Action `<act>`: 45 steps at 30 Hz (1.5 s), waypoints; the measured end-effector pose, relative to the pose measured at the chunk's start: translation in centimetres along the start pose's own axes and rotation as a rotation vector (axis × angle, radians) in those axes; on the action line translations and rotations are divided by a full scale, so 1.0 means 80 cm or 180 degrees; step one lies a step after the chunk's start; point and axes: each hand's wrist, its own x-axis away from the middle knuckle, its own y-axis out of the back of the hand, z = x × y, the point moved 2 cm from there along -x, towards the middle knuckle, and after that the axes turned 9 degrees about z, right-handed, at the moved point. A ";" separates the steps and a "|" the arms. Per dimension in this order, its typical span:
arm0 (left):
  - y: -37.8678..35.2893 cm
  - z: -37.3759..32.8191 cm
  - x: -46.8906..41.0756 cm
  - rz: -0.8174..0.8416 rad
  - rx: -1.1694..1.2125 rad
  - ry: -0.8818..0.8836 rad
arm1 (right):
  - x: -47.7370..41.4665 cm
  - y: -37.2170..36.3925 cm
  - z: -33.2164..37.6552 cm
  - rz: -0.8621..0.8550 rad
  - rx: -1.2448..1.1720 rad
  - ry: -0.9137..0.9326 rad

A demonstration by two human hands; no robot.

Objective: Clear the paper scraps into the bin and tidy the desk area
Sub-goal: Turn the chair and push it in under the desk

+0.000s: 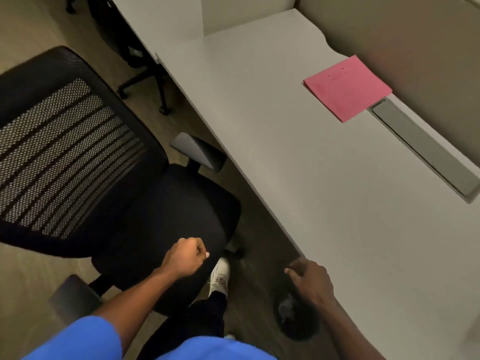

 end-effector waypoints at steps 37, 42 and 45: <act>0.082 0.338 0.232 -0.0778 0.0067 0.0139 | 0.192 -0.348 0.158 0.0488 0.0726 0.0652; 0.196 0.421 0.225 -0.0902 -0.0156 0.0072 | 0.193 -0.423 0.241 0.0438 0.0749 0.0578; 0.269 0.453 0.224 -0.1088 -0.0229 0.0089 | 0.192 -0.469 0.291 0.0384 0.0926 0.0630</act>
